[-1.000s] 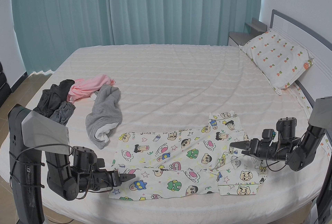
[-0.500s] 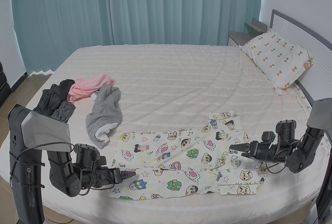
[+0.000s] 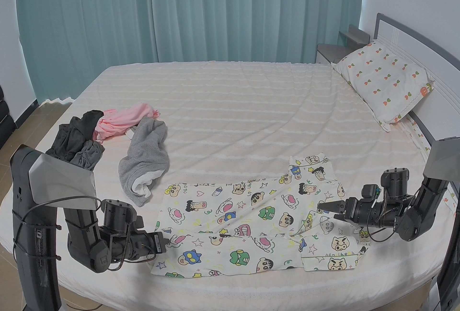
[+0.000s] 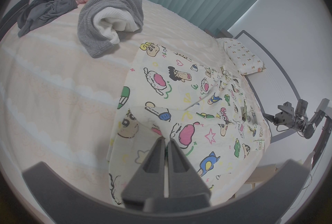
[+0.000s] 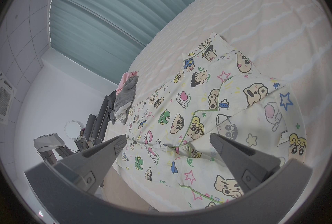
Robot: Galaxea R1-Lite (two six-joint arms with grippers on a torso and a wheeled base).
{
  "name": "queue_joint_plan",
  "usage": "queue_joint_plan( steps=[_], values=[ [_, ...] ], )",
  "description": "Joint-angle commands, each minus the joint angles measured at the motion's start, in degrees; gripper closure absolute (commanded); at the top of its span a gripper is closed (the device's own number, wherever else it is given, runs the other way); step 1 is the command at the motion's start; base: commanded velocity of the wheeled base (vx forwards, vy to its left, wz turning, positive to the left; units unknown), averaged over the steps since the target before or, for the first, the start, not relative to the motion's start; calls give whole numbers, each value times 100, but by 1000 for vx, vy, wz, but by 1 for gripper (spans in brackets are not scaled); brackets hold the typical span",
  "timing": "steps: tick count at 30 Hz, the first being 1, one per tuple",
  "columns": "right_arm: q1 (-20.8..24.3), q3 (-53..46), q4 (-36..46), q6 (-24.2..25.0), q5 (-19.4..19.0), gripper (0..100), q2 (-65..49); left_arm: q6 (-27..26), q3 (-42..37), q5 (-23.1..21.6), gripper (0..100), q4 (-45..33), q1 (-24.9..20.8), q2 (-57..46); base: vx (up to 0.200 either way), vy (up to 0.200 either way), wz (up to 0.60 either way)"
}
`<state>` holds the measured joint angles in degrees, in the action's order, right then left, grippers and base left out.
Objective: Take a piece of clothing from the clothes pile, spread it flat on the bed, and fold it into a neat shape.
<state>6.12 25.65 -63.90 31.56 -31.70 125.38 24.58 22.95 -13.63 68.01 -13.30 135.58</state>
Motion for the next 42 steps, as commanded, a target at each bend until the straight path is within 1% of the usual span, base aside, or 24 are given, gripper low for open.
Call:
queue_joint_plan(
  steps=[1,6,8,9,11,14,17,20,23,24,26,27,29,30,31,32,34,37,39,42],
  values=[
    [3,-7,1,-1,-3,0,22,3,-177,62,100,-60,-24,-155,0,0,0],
    [3,-7,1,-1,-3,0,57,3,-221,71,100,-658,-15,-612,0,0,0],
    [3,-7,1,-1,-3,0,65,3,-221,71,100,-745,-15,-682,0,0,0],
    [3,-7,1,-1,-3,0,92,3,-221,71,100,-1036,-32,-841,0,0,0],
    [3,-7,1,-10,5,0,118,-5,-204,71,100,-1176,-41,-902,0,0,0],
    [-14,-7,1,-89,14,0,145,-5,-160,168,100,-1616,-50,-1025,0,0,0],
    [-49,-7,1,-185,32,0,145,-5,-116,255,100,-1695,-41,-999,0,0,0],
    [-322,28,115,-634,32,0,189,-5,-98,273,100,-1695,-6,-981,0,0,0],
    [-454,45,247,-1029,32,0,320,-5,-98,273,100,-1677,-15,-972,0,0,0],
    [-559,54,414,-1284,32,0,356,-5,-98,273,100,-1668,-15,-955,0,0,0],
    [-691,142,677,-1530,32,0,391,-5,-81,273,100,-1651,-24,-911,0,0,0],
    [-779,265,950,-1697,32,0,408,-5,-63,273,100,-1651,-15,-893,0,0,0],
    [-911,423,1266,-1855,32,0,461,-5,-63,273,100,-1651,-24,-885,0,0,0],
    [-911,423,1266,-1855,32,0,461,-5,-63,273,100,-1651,-24,-885,0,0,0],
    [-990,520,1477,-2058,32,0,531,-5,-72,273,100,-1660,-15,-876,0,0,0],
    [-999,538,1486,-2093,32,0,549,-5,-72,273,100,-1660,-15,-876,0,0,0],
    [-1095,564,1539,-2383,5,0,646,-5,-72,273,100,-1651,-15,-858,0,0,0],
    [-1104,546,1548,-2506,-38,0,690,-5,-72,273,100,-1651,-15,-849,0,0,0],
    [-1104,476,1548,-2523,-276,0,646,-5,-81,264,100,-1651,-15,-849,0,0,0],
    [-1104,388,1548,-2567,-390,0,646,12,-81,255,100,-1651,-15,-841,0,0,0]
  ],
)
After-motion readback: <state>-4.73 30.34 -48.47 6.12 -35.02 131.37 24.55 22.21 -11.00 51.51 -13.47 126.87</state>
